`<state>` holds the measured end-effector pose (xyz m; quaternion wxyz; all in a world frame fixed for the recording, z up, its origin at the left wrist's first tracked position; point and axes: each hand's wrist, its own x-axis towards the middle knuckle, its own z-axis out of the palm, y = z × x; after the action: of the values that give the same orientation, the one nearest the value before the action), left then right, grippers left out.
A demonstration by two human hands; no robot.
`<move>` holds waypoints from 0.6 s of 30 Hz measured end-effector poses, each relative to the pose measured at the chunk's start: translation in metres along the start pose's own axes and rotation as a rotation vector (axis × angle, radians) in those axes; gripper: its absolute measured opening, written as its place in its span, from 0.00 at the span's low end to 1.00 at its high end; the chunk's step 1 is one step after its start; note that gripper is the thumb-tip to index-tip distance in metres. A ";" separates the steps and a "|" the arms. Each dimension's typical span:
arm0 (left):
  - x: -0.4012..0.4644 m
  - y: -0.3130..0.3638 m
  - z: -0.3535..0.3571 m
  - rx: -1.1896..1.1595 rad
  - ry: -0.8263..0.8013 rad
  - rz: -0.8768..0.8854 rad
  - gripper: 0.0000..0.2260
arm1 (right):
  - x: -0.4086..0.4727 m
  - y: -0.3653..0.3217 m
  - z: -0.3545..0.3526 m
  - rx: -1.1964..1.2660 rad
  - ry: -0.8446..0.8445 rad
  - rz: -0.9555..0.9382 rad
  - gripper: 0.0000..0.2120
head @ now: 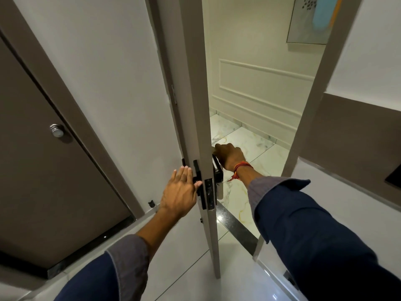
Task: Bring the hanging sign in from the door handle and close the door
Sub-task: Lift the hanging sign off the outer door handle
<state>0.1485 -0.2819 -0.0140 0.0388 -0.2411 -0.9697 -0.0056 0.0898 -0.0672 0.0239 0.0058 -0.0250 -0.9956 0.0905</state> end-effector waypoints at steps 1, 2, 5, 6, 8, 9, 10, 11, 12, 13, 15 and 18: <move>0.001 -0.001 0.001 -0.003 0.000 0.009 0.38 | 0.008 -0.003 -0.002 0.020 -0.002 0.015 0.14; 0.001 -0.002 0.002 -0.009 0.007 0.017 0.37 | 0.006 -0.003 -0.003 0.036 0.005 0.021 0.13; 0.002 -0.005 -0.004 -0.049 0.082 0.061 0.36 | -0.001 0.003 -0.005 0.129 0.050 0.068 0.08; 0.002 -0.005 -0.010 -0.054 0.127 0.088 0.36 | -0.002 0.009 -0.005 0.214 0.044 0.086 0.09; 0.003 -0.003 -0.031 -0.090 0.272 0.170 0.39 | -0.008 0.021 -0.011 0.286 -0.019 0.130 0.10; 0.003 0.000 -0.045 -0.131 0.367 0.207 0.41 | -0.013 0.026 -0.021 0.354 -0.006 0.143 0.10; 0.002 0.003 -0.061 -0.179 0.469 0.247 0.42 | -0.016 0.031 -0.030 0.421 0.032 0.145 0.12; 0.001 0.008 -0.077 -0.221 0.577 0.303 0.41 | -0.019 0.034 -0.041 0.483 0.078 0.165 0.15; 0.000 0.018 -0.093 -0.251 0.687 0.396 0.40 | -0.033 0.039 -0.055 0.548 0.136 0.191 0.17; -0.002 0.027 -0.104 -0.264 0.776 0.486 0.39 | -0.038 0.041 -0.066 0.619 0.192 0.228 0.20; -0.003 0.061 -0.117 -0.370 0.817 0.660 0.37 | -0.059 0.059 -0.084 0.726 0.293 0.318 0.22; 0.001 0.115 -0.108 -0.673 0.428 0.579 0.41 | -0.101 0.079 -0.103 1.096 0.414 0.466 0.10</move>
<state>0.2091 -0.1833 0.0928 0.1573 -0.4931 -0.7776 -0.3571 0.1963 0.0234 0.1108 0.1903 -0.2517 -0.7511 0.5799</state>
